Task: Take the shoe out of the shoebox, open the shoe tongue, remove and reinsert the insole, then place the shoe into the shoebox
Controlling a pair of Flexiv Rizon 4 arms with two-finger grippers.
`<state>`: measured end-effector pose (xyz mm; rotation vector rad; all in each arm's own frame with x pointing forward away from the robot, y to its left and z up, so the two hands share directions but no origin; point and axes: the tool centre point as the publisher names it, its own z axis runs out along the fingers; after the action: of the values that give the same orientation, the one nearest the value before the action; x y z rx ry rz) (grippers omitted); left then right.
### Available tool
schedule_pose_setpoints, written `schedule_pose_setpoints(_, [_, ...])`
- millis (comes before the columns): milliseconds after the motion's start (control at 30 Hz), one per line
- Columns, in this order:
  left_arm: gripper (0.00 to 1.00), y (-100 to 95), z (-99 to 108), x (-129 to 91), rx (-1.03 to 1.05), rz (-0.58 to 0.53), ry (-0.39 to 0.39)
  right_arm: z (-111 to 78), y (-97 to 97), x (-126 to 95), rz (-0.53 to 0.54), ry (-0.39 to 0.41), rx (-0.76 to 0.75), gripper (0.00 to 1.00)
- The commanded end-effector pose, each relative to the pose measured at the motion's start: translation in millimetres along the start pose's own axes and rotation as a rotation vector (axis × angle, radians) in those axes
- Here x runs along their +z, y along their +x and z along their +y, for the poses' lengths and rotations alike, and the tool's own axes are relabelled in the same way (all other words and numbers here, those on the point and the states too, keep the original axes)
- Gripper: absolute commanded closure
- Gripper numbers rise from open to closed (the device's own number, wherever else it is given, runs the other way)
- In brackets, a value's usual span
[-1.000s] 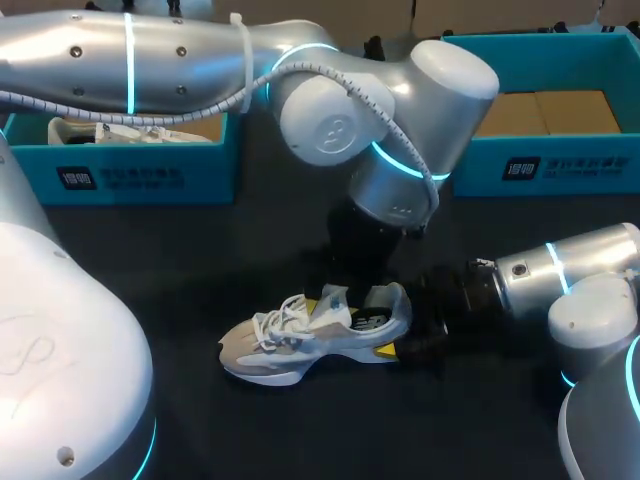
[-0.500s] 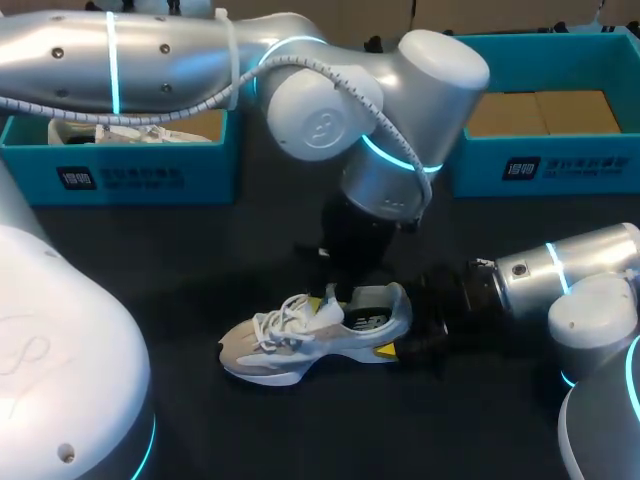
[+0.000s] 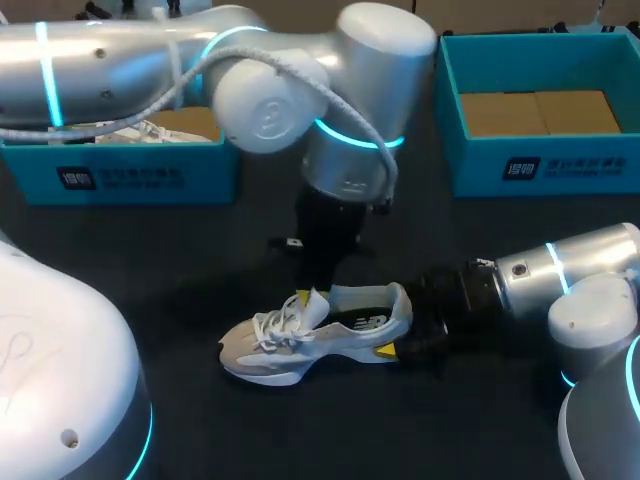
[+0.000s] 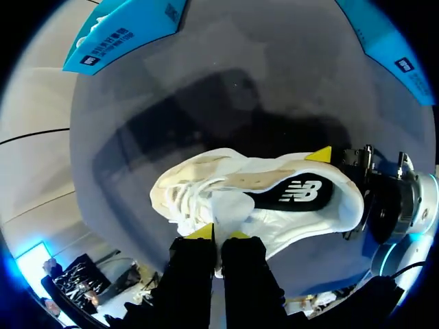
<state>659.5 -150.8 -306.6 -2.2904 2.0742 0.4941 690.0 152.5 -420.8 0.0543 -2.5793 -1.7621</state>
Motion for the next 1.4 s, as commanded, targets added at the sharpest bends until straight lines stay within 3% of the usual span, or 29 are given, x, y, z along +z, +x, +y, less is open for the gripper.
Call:
schedule_pose_setpoints(33, [1.00,-42.8,-1.4,2.4,0.000,0.277,-0.005,0.4,-0.8,2.3,0.000,0.003,0.001,1.00])
schedule_pose_setpoints(400, [1.00,-80.3,-3.4,31.2,0.071,0.502,-0.015,0.4,-0.8,2.3,0.000,0.003,0.001,1.00])
schedule_pose_setpoints(1033, [0.99,-100.8,-7.4,63.8,0.094,0.521,-0.028,0.4,-0.8,2.3,0.000,0.003,0.001,1.00])
schedule_pose_setpoints(1233, [0.43,-107.0,-8.5,63.1,0.097,0.513,-0.025,0.4,-0.8,2.3,0.000,0.003,0.001,1.00])
schedule_pose_setpoints(1333, [0.29,-112.3,-9.5,54.8,0.099,0.528,-0.004,0.4,-0.8,2.3,0.000,0.003,0.001,1.00])
schedule_pose_setpoints(1400, [0.31,-115.8,-10.2,47.6,0.088,0.539,0.017,0.4,-0.8,2.3,0.000,0.003,0.001,1.00])
